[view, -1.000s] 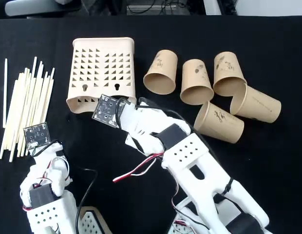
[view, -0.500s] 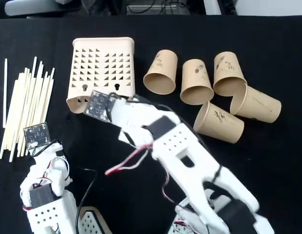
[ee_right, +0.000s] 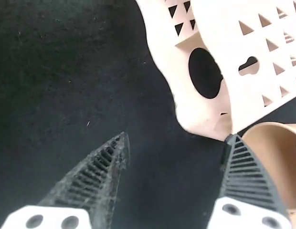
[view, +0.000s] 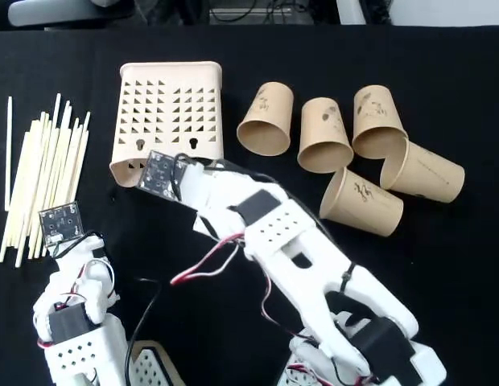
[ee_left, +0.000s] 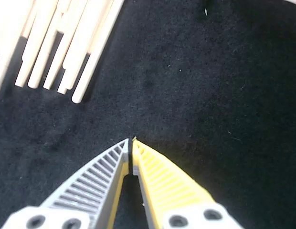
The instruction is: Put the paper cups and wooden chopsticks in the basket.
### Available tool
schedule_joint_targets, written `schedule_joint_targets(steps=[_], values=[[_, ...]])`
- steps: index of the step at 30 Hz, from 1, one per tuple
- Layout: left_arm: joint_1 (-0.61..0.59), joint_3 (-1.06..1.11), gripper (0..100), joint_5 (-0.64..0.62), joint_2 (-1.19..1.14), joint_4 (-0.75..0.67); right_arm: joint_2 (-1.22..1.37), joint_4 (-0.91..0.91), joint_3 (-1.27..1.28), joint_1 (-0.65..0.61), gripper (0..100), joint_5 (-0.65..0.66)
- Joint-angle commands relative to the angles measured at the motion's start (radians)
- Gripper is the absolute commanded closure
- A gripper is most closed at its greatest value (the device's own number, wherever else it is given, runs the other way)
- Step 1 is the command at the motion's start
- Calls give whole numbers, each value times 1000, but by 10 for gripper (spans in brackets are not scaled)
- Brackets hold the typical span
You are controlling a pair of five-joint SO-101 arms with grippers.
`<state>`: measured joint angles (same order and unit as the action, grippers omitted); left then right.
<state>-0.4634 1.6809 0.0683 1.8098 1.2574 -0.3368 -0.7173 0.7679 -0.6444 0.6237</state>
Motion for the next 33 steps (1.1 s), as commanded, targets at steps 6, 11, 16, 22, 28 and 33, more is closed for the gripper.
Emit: schedule_joint_targets(steps=[6, 11, 16, 22, 28, 33], values=[[-5, 18, 970, -5, 9, 12, -44, 262, 67, 20, 680, -9], [-5, 18, 970, -5, 9, 12, -44, 362, 94, 37, 681, -44], [-5, 18, 970, -5, 9, 12, 7, 453, 114, 68, 681, -44], [-5, 18, 970, -5, 9, 12, 117, 560, 105, 114, 682, -5], [-5, 18, 970, -5, 9, 12, 119, 632, 122, 115, 762, 68], [-5, 18, 970, -5, 9, 12, 125, 798, 199, 118, 765, 74]])
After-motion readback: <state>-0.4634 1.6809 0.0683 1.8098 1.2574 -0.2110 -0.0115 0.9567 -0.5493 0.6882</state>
